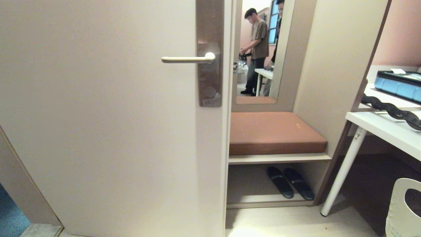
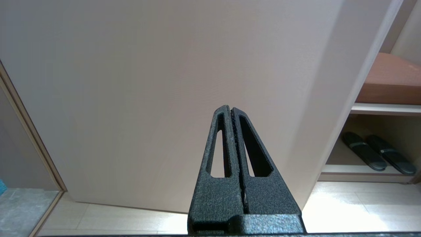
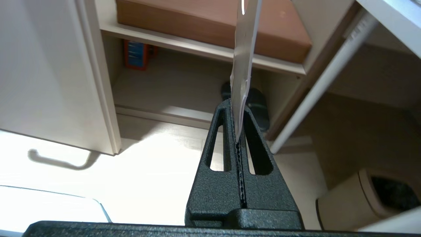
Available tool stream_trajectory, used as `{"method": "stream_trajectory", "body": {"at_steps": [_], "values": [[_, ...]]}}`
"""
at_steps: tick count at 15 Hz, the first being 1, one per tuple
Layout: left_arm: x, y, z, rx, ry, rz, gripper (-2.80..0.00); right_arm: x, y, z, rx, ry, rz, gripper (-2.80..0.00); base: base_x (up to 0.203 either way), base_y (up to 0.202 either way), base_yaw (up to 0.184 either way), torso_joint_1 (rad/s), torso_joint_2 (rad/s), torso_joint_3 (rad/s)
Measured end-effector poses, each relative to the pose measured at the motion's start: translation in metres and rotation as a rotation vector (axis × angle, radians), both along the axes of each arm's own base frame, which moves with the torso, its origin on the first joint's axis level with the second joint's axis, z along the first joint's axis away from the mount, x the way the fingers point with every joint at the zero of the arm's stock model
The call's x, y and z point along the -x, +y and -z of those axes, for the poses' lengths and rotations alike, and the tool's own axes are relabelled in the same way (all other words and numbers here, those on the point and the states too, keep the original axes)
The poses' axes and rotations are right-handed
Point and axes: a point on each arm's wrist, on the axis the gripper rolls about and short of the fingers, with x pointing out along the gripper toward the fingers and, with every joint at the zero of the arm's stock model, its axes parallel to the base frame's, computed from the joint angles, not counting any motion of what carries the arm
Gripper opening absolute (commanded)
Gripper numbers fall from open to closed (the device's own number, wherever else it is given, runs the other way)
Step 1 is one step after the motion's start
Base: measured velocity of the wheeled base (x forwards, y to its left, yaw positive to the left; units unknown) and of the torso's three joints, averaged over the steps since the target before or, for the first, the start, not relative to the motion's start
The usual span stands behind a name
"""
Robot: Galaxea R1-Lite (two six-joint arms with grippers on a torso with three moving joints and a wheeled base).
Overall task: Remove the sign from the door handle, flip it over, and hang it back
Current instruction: Hand it to the other hand
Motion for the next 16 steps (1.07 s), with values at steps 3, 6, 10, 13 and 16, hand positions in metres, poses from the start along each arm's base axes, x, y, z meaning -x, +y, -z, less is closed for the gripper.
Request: {"method": "stream_trajectory", "body": {"at_steps": [3,6,10,13,16], "values": [[0.000,0.000,0.000,0.000,0.000,0.000,-2.80,0.009,0.000,0.006,-0.043,-0.018,0.036,-2.80,0.000,0.000,0.000,0.000,0.00,0.000],[0.000,0.000,0.000,-0.001,0.000,0.000,-2.80,0.017,-0.001,0.012,-0.068,-0.053,0.022,-2.80,0.000,0.000,0.000,0.000,0.00,0.000],[0.000,0.000,0.000,0.000,-0.001,0.000,-2.80,0.028,-0.001,0.015,-0.085,-0.181,0.013,-2.80,0.000,0.000,0.000,0.000,0.00,0.000],[0.000,0.000,0.000,-0.001,0.000,0.000,-2.80,0.031,-0.001,0.016,-0.087,-0.219,0.012,-2.80,0.000,0.000,0.000,0.000,0.00,0.000],[0.000,0.000,0.000,0.000,0.000,0.000,-2.80,0.032,-0.001,0.016,-0.088,-0.230,0.011,-2.80,0.000,0.000,0.000,0.000,0.00,0.000]]}}
